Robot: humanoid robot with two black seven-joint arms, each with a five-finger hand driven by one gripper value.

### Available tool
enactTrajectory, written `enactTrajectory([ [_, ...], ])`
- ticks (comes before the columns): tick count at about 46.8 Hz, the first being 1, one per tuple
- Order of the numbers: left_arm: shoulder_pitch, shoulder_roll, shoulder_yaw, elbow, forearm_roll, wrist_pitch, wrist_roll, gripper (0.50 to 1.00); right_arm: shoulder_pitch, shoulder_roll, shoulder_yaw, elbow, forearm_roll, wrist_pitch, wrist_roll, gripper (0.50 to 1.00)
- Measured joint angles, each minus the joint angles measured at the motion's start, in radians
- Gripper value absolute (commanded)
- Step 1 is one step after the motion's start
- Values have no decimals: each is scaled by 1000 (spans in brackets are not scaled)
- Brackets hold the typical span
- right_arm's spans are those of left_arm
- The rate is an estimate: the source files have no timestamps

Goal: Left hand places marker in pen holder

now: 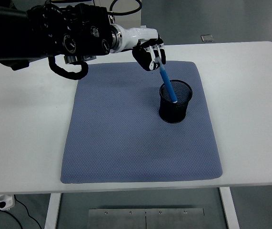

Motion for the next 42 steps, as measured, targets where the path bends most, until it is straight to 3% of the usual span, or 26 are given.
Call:
enactTrajectory([
  [42, 47, 0, 1, 0, 0, 0, 1, 500, 0, 0, 0, 0, 0, 0, 0, 1000],
])
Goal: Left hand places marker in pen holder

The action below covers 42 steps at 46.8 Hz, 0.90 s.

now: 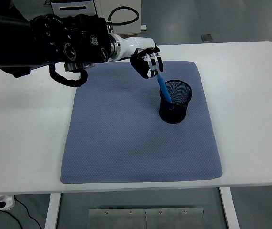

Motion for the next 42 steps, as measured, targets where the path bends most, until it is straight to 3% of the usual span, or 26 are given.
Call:
enactTrajectory([
  [26, 3, 0, 1, 0, 0, -1, 1, 500, 0, 0, 1, 0, 0, 0, 0, 1000],
  [42, 3, 0, 1, 1, 0, -1, 0, 739, 0, 0, 0, 0, 0, 0, 0, 1000],
])
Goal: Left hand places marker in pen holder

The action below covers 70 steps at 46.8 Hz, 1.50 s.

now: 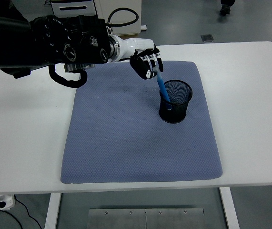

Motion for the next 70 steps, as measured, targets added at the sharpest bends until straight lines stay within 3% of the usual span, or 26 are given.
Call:
enactTrajectory([
  [3, 0, 0, 0, 1, 0, 0, 0, 780, 0, 0, 0, 0, 0, 0, 0, 1000],
  [11, 0, 0, -1, 2, 0, 6, 0, 956, 0, 0, 0, 0, 0, 0, 0, 1000],
  [15, 0, 0, -1, 4, 0, 9, 0, 962, 0, 0, 0, 0, 0, 0, 0, 1000],
  [17, -2, 0, -2, 6, 0, 10, 0, 991, 0, 0, 0, 0, 0, 0, 0, 1000],
  [46, -2, 0, -8, 26, -6, 17, 0, 1000, 0, 0, 0, 0, 0, 0, 0, 1000],
  [70, 4, 11, -36, 104, -25, 17, 0, 1000, 0, 0, 0, 0, 0, 0, 0, 1000],
])
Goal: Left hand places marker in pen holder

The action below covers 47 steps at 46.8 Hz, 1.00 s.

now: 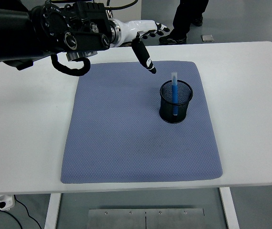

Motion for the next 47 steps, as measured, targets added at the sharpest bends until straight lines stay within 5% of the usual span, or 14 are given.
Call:
enactTrajectory([
  [27, 54, 133, -54, 44, -98, -1, 0, 1000, 0, 0, 0, 0, 0, 0, 0, 1000],
  [47, 156, 305, -199, 49, -125, -15, 0, 1000, 0, 0, 0, 0, 0, 0, 0, 1000],
])
